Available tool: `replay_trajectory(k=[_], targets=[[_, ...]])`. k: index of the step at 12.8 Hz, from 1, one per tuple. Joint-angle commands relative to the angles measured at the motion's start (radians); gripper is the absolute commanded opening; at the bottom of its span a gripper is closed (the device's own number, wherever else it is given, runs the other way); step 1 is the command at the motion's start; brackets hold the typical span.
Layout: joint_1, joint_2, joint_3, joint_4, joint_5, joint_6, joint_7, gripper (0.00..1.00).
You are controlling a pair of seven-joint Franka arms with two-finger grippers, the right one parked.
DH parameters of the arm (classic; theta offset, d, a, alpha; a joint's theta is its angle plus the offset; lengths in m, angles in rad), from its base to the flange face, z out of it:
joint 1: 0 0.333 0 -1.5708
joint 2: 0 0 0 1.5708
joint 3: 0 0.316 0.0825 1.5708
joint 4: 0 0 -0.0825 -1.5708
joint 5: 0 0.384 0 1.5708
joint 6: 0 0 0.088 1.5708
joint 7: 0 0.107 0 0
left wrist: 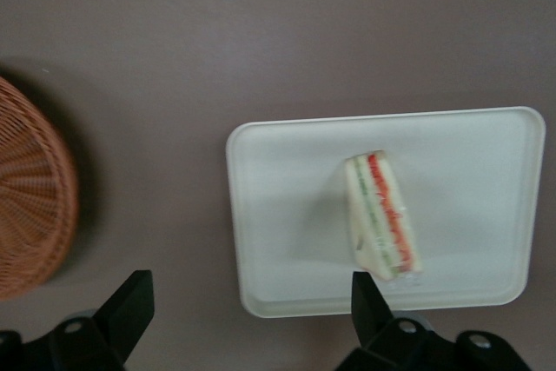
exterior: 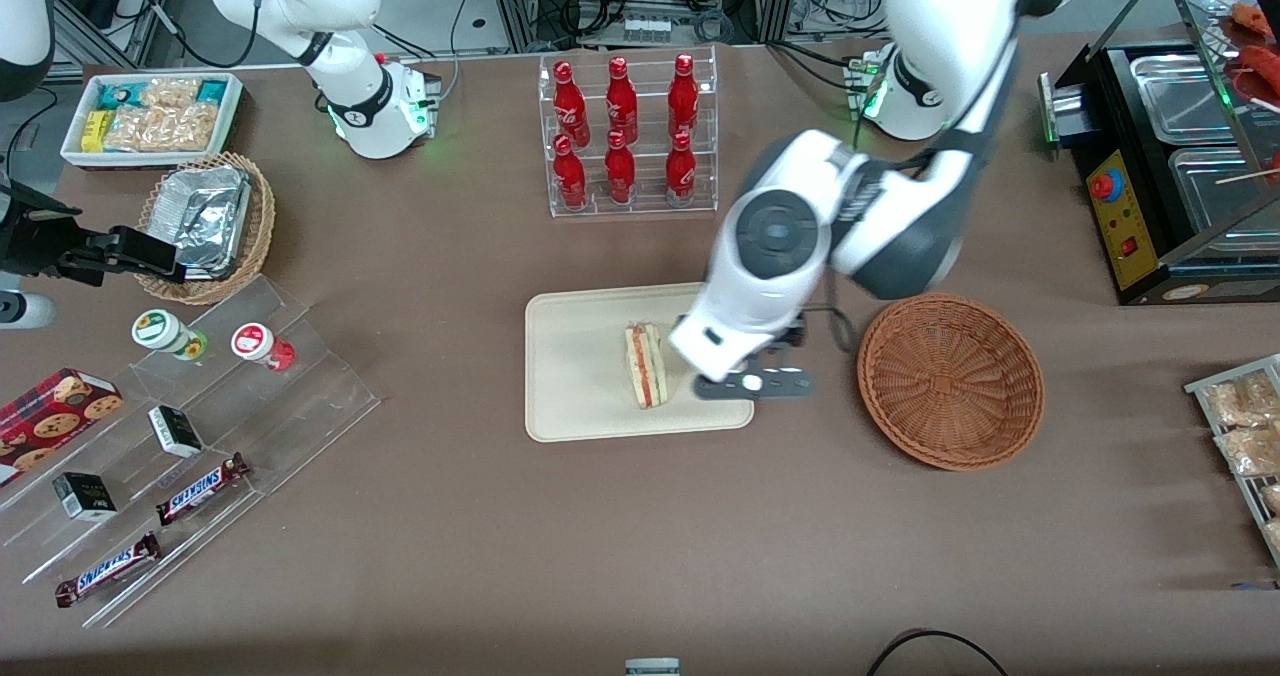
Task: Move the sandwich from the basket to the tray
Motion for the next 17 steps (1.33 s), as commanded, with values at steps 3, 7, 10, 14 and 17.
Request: replay_trajectory(k=[3,7,10,14,17], targets=[[0.150,-0.192,-0.007,-0.224,-0.067,-0.004,0.205,1.00],[0.279,-0.300,-0.007,-0.339,-0.083,-0.005,0.373,1.00],[0.354,-0.358,-0.007,-0.388,-0.083,-0.033,0.460,1.00],[0.450,-0.407,-0.004,-0.390,-0.081,-0.126,0.575,1.00],[0.486,-0.455,-0.001,-0.408,-0.075,-0.166,0.577,1.00]])
